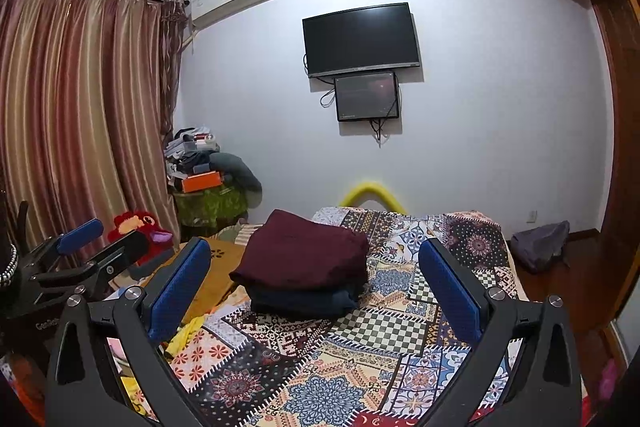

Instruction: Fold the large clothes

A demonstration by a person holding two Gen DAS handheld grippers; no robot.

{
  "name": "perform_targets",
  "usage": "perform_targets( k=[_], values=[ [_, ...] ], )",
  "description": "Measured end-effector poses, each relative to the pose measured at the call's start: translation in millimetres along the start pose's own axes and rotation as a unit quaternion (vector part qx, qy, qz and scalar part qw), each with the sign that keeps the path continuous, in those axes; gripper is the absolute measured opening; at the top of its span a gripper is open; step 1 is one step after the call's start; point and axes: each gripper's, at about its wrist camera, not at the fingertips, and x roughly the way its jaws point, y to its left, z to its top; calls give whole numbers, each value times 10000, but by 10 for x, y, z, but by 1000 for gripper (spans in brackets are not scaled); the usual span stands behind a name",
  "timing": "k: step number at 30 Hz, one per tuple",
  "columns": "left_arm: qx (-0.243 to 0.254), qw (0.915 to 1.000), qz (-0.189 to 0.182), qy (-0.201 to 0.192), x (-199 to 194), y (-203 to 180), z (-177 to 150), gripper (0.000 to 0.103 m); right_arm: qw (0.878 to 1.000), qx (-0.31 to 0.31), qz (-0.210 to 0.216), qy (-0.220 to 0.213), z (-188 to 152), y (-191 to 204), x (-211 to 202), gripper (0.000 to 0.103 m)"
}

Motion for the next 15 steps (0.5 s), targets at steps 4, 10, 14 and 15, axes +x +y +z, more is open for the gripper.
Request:
perform_targets(
  k=[4, 10, 14, 15],
  values=[
    [18, 10000, -4, -4, 1, -6, 2, 103, 10000, 38, -6, -8, -7, -7, -2, 103],
    [2, 10000, -27, -21, 2, -8, 3, 103, 10000, 69, -28, 16, -28, -15, 17, 103],
    [-5, 10000, -17, -18, 6, -14, -3, 103, 9999, 108, -27, 42, -29, -25, 31, 103],
    [-7, 10000, -17, -16, 8, -13, -4, 103, 9999, 114, -22, 44, -29, -28, 32, 103]
  ],
)
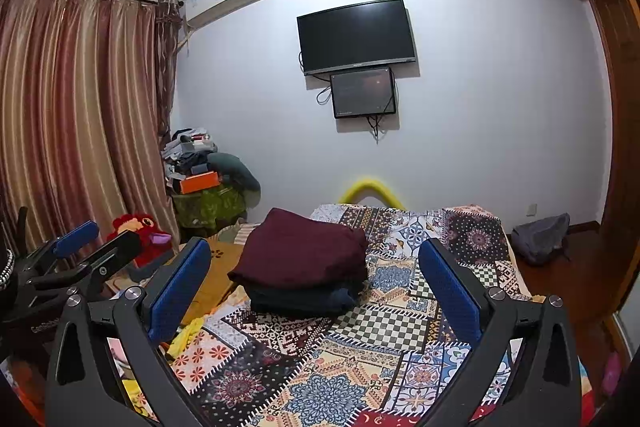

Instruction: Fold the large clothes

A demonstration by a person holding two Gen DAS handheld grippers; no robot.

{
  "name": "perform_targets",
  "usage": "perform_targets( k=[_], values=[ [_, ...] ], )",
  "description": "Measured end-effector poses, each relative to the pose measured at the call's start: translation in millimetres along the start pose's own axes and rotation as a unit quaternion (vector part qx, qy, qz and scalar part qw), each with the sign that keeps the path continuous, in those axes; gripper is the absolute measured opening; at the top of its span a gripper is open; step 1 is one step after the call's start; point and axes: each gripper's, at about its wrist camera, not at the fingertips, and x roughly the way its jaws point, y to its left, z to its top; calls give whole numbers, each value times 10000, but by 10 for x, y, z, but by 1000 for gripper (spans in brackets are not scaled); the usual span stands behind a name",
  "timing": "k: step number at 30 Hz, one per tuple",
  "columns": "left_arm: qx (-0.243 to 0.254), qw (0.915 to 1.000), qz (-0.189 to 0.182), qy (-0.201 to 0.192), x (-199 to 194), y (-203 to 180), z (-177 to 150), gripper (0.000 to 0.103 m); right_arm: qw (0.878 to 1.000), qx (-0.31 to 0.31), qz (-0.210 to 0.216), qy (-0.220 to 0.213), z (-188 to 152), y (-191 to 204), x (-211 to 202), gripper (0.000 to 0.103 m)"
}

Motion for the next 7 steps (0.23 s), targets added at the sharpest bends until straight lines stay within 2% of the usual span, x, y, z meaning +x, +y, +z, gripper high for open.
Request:
perform_targets(
  k=[7],
  values=[
    [-2, 10000, 23, 16, 9, -8, -17, 103, 10000, 27, 38, 47, -6, -2, 38, 103]
  ],
)
